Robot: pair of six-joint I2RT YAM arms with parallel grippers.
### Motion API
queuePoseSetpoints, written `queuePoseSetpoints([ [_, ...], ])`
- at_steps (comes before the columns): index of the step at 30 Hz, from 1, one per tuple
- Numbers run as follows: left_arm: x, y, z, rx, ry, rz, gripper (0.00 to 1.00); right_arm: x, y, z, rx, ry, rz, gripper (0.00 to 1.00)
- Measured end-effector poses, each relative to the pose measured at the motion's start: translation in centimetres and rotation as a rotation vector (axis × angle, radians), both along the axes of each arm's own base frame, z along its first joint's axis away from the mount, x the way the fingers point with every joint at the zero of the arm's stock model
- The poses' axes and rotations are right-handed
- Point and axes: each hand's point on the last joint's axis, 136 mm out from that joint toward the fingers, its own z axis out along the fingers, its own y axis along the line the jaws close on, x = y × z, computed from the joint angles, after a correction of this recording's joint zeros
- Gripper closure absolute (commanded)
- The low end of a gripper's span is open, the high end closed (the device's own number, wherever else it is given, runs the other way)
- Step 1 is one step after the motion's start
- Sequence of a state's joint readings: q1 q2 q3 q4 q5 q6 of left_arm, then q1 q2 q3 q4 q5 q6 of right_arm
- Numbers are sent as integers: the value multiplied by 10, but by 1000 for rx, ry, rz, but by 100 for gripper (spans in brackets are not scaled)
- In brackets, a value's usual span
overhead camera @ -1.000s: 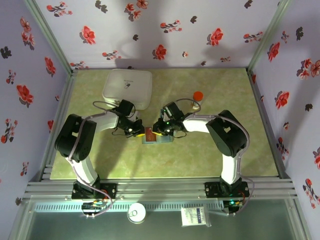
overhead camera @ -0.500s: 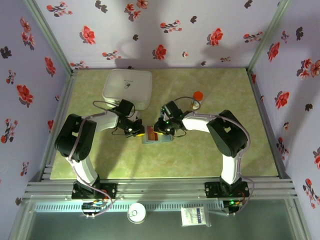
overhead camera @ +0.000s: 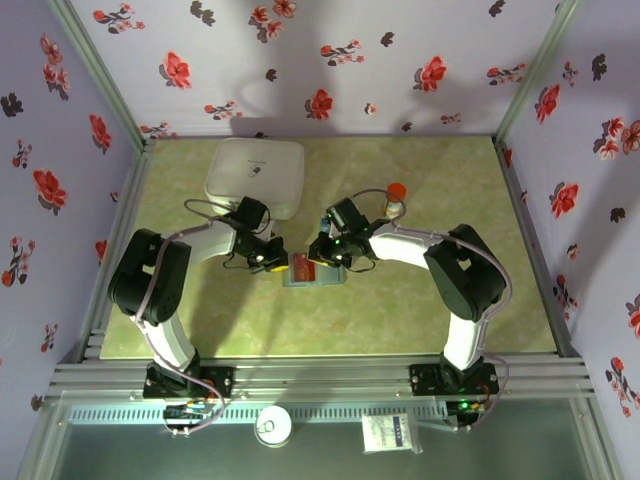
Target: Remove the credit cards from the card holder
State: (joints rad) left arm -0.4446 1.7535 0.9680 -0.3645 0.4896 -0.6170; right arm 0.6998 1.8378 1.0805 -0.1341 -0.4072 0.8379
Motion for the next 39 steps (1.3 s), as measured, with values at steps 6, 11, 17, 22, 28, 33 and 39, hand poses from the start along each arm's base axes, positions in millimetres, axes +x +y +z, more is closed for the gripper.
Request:
queuePoseSetpoints([
  [6, 2, -6, 11, -10, -23, -12, 100, 0, 0, 0, 1, -1, 1, 76],
  [11, -3, -19, 15, -18, -33, -46, 100, -1, 0, -2, 3, 7, 4, 75],
  [17, -6, -19, 4, 7, -12, -51, 100, -2, 1, -4, 4, 16, 9, 75],
  [22, -5, -17, 0, 21, -15, -47, 100, -4, 1, -9, 1, 30, 13, 75],
  [28, -3, -15, -1, 32, -20, -42, 100, -8, 2, -22, -8, 63, 23, 75],
  [33, -3, -16, -2, 30, -18, -43, 100, -9, 2, -25, -9, 67, 31, 76],
  [39, -3, -16, -3, 29, -16, -44, 100, -7, 6, -22, 26, 60, 38, 77],
])
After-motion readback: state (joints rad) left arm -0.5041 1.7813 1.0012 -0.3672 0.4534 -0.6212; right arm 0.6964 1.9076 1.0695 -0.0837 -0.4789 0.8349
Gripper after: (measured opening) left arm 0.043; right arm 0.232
